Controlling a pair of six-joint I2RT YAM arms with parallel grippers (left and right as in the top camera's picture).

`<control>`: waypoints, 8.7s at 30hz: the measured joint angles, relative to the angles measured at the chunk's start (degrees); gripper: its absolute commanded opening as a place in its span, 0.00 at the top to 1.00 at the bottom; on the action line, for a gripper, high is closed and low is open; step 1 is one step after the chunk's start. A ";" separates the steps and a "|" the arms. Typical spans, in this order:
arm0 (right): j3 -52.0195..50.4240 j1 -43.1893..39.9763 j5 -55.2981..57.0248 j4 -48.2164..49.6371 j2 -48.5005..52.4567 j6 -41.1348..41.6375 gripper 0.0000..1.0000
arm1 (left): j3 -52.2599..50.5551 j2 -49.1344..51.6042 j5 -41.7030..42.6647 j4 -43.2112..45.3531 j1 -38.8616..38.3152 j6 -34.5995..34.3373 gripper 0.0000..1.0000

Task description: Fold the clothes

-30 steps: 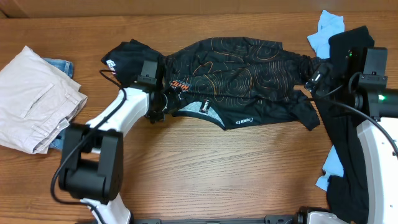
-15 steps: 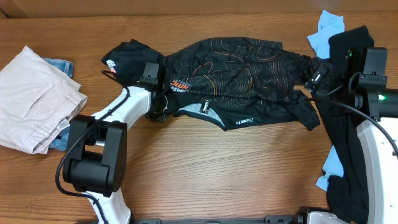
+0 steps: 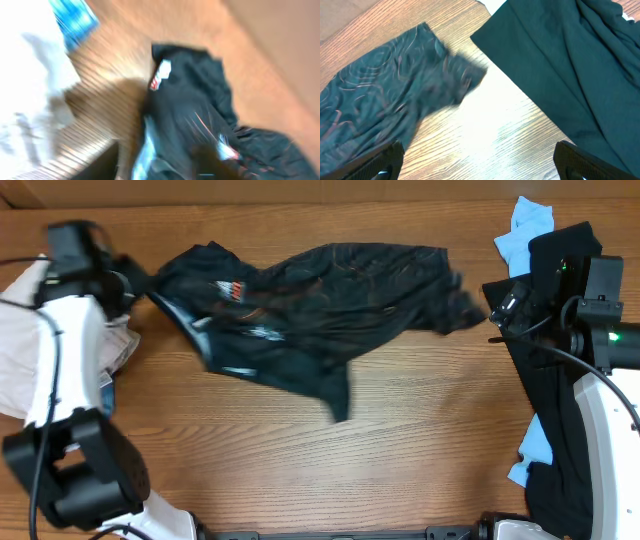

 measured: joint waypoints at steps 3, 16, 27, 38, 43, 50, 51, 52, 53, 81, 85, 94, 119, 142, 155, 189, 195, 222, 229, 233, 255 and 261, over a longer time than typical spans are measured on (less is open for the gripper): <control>0.00 0.02 0.00 -0.04 0.00 0.00 0.00 | 1.49 -0.98 2.64 -5.90 1.20 0.52 0.00; 0.00 0.02 0.00 -0.52 0.00 0.02 0.00 | -12.04 -0.02 6.23 -22.43 -14.67 1.01 0.10; 0.02 0.02 0.00 -0.81 0.00 0.04 0.00 | -29.03 0.22 6.60 0.22 -24.52 -6.78 0.30; 0.02 0.00 0.00 -0.81 0.00 0.02 0.00 | -30.64 -0.96 2.54 3.65 -26.53 -10.86 0.66; 0.04 0.02 0.00 -0.83 0.00 0.00 0.00 | -31.50 -0.94 -1.14 4.37 -26.53 -12.15 0.96; 0.04 0.02 0.00 -0.81 0.00 0.02 0.00 | -31.32 -1.18 -1.84 -0.59 -25.81 -12.11 0.96; 0.04 0.00 0.00 -0.79 0.00 0.02 0.00 | -31.34 -1.38 -2.08 -2.51 -25.27 -11.80 0.96; 0.04 0.02 -0.04 -0.68 0.09 0.02 0.00 | -31.36 -1.62 -2.23 -3.45 -24.72 -11.45 0.96; 0.04 0.00 -0.26 -0.42 0.22 0.02 0.00 | -31.36 -2.03 -2.80 -5.18 -23.69 -10.82 0.96; 0.00 9.09 -17.57 4.26 25.73 -1.53 0.13 | -31.47 -22.43 -3.37 -12.24 0.46 -1.95 0.96; 0.00 12.52 -15.37 6.23 28.44 -0.87 0.18 | -31.47 -22.43 -3.37 -12.26 0.46 -1.92 0.96; 0.00 13.46 -12.48 12.31 34.80 -0.13 0.26 | -31.47 -22.43 -3.37 -12.24 0.46 -1.92 0.96; 0.26 13.40 -5.99 14.14 38.97 -0.15 0.78 | -31.47 -22.38 -3.34 -12.37 0.46 -1.92 0.95; 1.88 13.42 -5.99 4.31 37.66 -0.17 0.91 | -31.47 -22.38 -3.34 -11.87 0.46 -1.92 0.95; 1.88 13.42 -6.03 8.55 37.64 -0.13 0.52 | -31.47 -22.38 -3.32 -11.39 0.46 -1.92 0.94; 0.66 13.42 -6.03 12.68 37.79 0.46 0.57 | -31.47 -22.38 -3.32 -11.54 0.46 -1.75 0.88; 0.66 13.40 -6.03 12.44 37.79 0.44 0.57 | -31.47 -22.38 -3.34 -12.44 0.46 -0.94 0.79; 0.63 13.42 -6.03 11.65 37.79 0.46 0.58 | -37.77 -21.64 -12.00 -5.53 0.46 -2.05 0.54; 0.61 13.42 -6.03 11.63 37.79 0.48 0.57 | -38.23 -16.70 -9.94 -1.09 0.46 -2.21 0.65; 0.61 13.42 -6.03 11.65 37.79 0.46 0.58 | -38.27 -14.10 -7.63 0.68 0.46 -2.21 0.92; 0.61 13.42 -6.01 11.58 37.79 0.48 0.68 | -38.38 -14.10 -6.56 -0.42 0.46 -1.73 0.96; 0.61 13.42 -6.01 11.08 37.79 0.72 0.94 | -38.40 -14.10 -6.56 -0.57 0.46 -1.73 0.96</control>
